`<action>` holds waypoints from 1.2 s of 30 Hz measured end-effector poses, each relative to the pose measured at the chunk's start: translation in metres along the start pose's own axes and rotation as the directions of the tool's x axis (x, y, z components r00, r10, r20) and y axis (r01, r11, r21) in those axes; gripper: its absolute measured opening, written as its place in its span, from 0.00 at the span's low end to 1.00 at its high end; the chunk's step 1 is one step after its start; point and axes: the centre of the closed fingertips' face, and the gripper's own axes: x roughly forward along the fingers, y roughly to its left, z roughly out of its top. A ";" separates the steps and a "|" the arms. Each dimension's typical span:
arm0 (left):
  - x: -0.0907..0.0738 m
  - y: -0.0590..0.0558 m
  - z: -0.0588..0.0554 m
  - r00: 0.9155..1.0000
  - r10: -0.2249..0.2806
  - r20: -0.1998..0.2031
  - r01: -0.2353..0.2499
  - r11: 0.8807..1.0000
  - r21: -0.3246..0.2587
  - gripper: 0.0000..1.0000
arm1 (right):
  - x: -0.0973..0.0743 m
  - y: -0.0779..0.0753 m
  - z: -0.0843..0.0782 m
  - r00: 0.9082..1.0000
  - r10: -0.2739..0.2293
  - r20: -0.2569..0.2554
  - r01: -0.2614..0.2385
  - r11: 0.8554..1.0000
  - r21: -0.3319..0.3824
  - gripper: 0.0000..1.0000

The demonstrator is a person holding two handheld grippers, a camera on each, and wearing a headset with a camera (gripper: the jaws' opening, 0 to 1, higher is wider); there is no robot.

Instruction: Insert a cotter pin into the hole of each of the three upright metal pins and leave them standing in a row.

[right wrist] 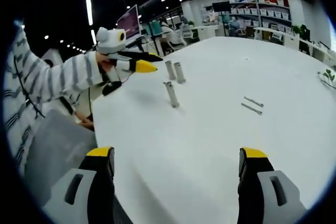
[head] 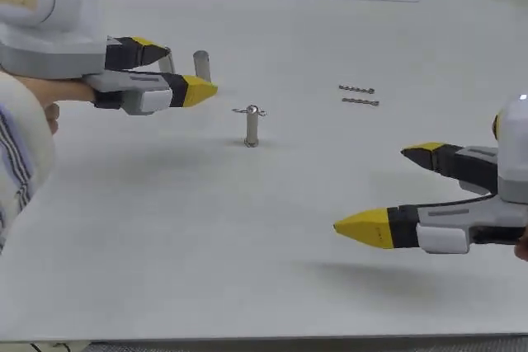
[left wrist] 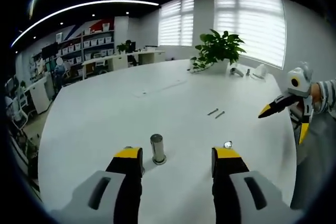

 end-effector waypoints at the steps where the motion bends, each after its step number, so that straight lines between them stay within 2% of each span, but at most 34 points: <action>1: 0.003 0.000 0.000 1.000 0.003 -0.007 -0.003 1.000 0.007 0.51 | 0.000 0.000 -0.001 1.000 0.000 -0.002 0.000 1.000 0.005 1.00; 4: 0.013 0.000 -0.002 1.000 0.002 -0.025 -0.001 1.000 0.023 0.49 | -0.002 0.001 -0.003 1.000 -0.012 0.002 0.012 1.000 0.019 1.00; 7: 0.026 0.006 -0.007 0.999 0.001 -0.053 0.001 0.999 0.037 0.47 | -0.002 0.003 -0.007 1.000 -0.016 -0.004 0.016 0.999 0.030 1.00; 12: 0.037 0.011 -0.012 0.997 0.019 -0.070 -0.016 0.999 0.043 0.47 | -0.004 0.008 -0.012 1.000 -0.012 -0.008 0.012 0.999 0.052 1.00; 14: 0.040 0.014 -0.009 0.998 0.029 -0.050 -0.027 0.999 0.023 0.45 | -0.004 0.010 -0.014 1.000 -0.010 -0.005 0.010 0.998 0.064 1.00; 16: 0.043 0.018 -0.006 0.998 0.054 -0.038 -0.053 0.998 0.030 0.43 | -0.003 0.014 -0.014 1.000 0.004 0.008 -0.005 0.997 0.082 1.00; 21: 0.051 0.020 -0.011 0.996 0.062 -0.057 -0.059 0.997 0.048 0.36 | -0.002 0.019 -0.016 1.000 0.010 0.005 -0.011 0.996 0.086 1.00; 25: 0.057 0.020 -0.015 0.996 0.065 -0.069 -0.062 0.997 0.051 0.35 | -0.003 0.021 -0.015 1.000 0.013 0.014 -0.014 0.996 0.089 1.00; 30: 0.061 0.023 -0.013 0.995 0.082 -0.053 -0.080 0.996 0.034 0.30 | -0.005 0.022 -0.014 1.000 0.017 0.023 -0.019 0.995 0.101 1.00; 36: 0.067 0.036 -0.017 0.991 0.122 -0.060 -0.121 0.993 0.016 0.17 | -0.004 0.024 -0.011 0.999 0.026 0.031 -0.029 0.995 0.100 1.00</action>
